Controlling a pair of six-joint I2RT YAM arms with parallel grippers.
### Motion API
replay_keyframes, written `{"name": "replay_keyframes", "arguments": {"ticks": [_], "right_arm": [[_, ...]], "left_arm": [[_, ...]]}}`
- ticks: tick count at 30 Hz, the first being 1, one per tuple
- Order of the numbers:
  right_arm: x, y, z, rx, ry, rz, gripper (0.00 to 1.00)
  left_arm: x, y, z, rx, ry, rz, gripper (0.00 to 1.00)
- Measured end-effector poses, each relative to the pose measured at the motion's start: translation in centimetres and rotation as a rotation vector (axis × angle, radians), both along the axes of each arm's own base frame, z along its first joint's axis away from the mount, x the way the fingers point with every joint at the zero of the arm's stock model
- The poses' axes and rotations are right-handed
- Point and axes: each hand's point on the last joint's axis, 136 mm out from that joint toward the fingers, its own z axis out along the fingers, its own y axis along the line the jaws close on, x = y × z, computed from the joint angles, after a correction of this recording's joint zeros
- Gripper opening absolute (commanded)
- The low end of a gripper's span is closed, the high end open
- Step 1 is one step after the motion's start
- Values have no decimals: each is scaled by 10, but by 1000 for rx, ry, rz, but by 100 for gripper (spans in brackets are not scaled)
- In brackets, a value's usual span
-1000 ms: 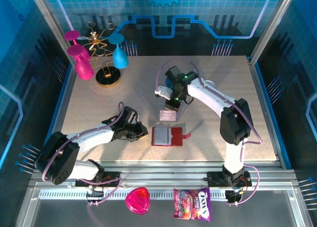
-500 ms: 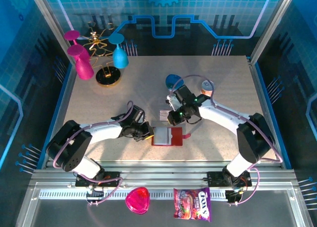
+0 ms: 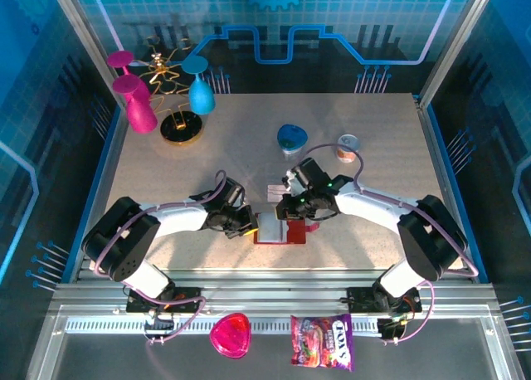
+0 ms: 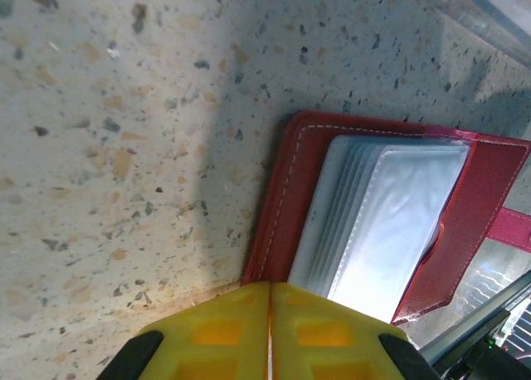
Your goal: Take the credit cards out of the card holder
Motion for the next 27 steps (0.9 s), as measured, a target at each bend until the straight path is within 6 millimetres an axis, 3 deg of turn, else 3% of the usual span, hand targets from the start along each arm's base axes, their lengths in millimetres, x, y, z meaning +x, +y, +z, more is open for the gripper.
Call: {"name": "replay_keyframes", "arguments": {"ticks": [8,15,27], "right_arm": [[-9,19,-24,-1,92,-14,22],[-12,22,-40,-24,138,-30,33],[-12,18,-46,-52,139,-46,37]], "left_arm": [[0,0,-1,3,3,-1,8],[0,0,-2,3,4,-1,8],[0,0,-2,4,3,-4,8]]}}
